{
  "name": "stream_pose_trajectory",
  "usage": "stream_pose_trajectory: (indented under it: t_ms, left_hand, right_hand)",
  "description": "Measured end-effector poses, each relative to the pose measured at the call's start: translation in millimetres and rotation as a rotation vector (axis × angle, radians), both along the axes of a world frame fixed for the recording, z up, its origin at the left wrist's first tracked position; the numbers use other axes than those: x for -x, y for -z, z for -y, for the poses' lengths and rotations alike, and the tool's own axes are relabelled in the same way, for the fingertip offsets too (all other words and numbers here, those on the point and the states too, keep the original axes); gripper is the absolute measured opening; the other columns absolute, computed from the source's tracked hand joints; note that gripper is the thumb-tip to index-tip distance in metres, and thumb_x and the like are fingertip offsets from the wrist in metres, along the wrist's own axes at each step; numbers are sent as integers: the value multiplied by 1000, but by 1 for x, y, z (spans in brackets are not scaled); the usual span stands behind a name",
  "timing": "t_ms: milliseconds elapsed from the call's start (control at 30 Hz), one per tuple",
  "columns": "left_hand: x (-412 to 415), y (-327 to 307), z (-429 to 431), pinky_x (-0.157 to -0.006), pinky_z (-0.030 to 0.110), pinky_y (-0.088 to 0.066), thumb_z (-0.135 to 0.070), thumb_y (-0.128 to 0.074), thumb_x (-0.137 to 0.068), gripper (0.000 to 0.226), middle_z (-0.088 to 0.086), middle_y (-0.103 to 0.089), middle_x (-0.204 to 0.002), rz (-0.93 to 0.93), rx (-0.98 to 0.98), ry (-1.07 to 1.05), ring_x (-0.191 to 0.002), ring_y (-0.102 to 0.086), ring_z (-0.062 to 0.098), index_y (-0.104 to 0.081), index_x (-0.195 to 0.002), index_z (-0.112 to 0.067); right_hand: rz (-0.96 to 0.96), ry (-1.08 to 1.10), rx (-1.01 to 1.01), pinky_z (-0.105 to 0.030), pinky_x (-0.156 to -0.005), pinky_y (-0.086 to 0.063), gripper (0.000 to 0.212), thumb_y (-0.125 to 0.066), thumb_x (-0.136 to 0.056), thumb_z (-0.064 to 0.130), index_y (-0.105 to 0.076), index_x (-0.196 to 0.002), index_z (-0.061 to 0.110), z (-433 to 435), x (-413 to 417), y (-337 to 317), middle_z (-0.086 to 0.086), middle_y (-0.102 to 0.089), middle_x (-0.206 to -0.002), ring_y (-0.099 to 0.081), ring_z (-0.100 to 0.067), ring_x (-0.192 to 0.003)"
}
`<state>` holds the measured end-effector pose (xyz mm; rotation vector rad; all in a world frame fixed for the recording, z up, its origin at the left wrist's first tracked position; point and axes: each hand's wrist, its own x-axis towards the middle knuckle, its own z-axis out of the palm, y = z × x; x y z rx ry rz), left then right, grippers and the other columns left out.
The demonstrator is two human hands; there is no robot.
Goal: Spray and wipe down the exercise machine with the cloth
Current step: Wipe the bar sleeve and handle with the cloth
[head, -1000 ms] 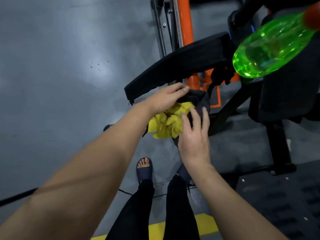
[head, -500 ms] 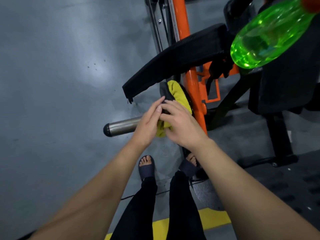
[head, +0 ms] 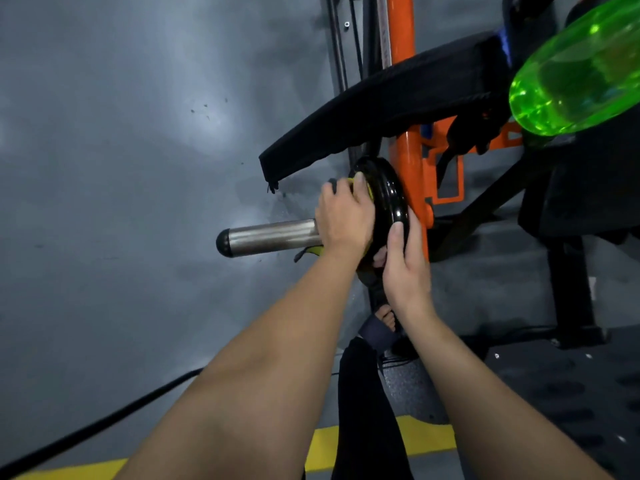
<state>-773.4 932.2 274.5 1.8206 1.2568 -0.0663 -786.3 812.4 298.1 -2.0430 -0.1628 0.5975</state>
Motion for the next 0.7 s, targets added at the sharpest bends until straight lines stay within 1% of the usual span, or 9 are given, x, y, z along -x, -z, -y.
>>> stream_pose_trajectory:
  t_ms: [133, 200, 267, 400, 500, 567, 600, 633, 700]
  left_hand:
    - [-6, 4, 4, -93, 44, -47, -43, -35, -110, 41, 3, -59, -105, 187, 67, -197, -99, -58, 20, -62, -100, -13]
    - [8, 2, 21, -80, 42, -48, -40, -41, -109, 37, 1, -55, -86, 322, 59, -271, -83, -55, 18, -51, -81, -17]
    - [20, 4, 36, -74, 45, -49, -40, -43, -109, 38, 4, -53, -81, 379, 68, -287, -77, -53, 20, -46, -79, -16]
    - [22, 6, 34, -76, 48, -51, -42, -39, -109, 36, 3, -57, -87, 395, 39, -216, -81, -56, 18, -49, -87, -16]
    - [15, 6, 17, -86, 45, -51, -44, -34, -110, 29, -2, -63, -109, 339, 7, -62, -98, -61, 15, -52, -116, -22]
    - [8, 4, 10, -94, 42, -48, -46, -31, -111, 36, -2, -63, -128, 305, -8, -27, -113, -62, 19, -44, -138, -27]
    - [5, 3, 9, -98, 41, -46, -46, -30, -111, 40, -3, -62, -135, 280, -6, -37, -119, -61, 19, -42, -145, -29]
    - [3, 3, 9, -103, 42, -44, -46, -28, -111, 43, -4, -62, -139, 252, -7, -50, -124, -59, 19, -42, -149, -31]
    - [2, 5, 8, -107, 44, -43, -47, -25, -111, 47, -4, -65, -137, 210, -36, -59, -125, -59, 20, -46, -151, -36]
  right_hand:
    - [64, -52, 80, -52, -82, -58, 40, -27, -103, 66, -48, -133, 51, -3, -16, 4, -14, -69, -101, -69, -29, -88]
    - [74, -57, 139, -48, -72, -57, 46, -22, -105, 64, -58, -99, 36, -19, -34, -4, -5, -66, -78, -67, -24, -72]
    - [46, -113, 264, -39, -71, -52, 51, -21, -107, 56, -56, -83, 28, -41, -59, -13, -3, -64, -72, -65, -21, -69]
    - [-236, -134, 463, -35, -72, -58, 64, -31, -104, 60, -69, -102, 9, -89, -102, -20, -5, -68, -74, -67, -21, -64]
    - [-335, -16, 321, -33, -78, -52, 56, -41, -100, 65, -66, -115, 16, -94, -108, -24, 2, -66, -94, -63, -14, -84]
    - [-219, -63, 184, -31, -92, -50, 45, -42, -102, 60, -67, -120, 27, -73, -92, -23, 8, -69, -112, -63, -7, -104]
    - [-129, -75, 107, -28, -105, -45, 44, -42, -104, 54, -63, -134, 30, -58, -77, -21, 13, -64, -131, -57, -3, -120]
    - [-40, -90, 43, -22, -114, -35, 44, -41, -107, 46, -52, -147, 30, -41, -61, -18, 22, -52, -145, -46, 5, -132]
    - [160, -173, 36, -14, -116, -21, 46, -35, -111, 32, -35, -157, 28, -13, -32, -5, 45, -29, -146, -27, 21, -135]
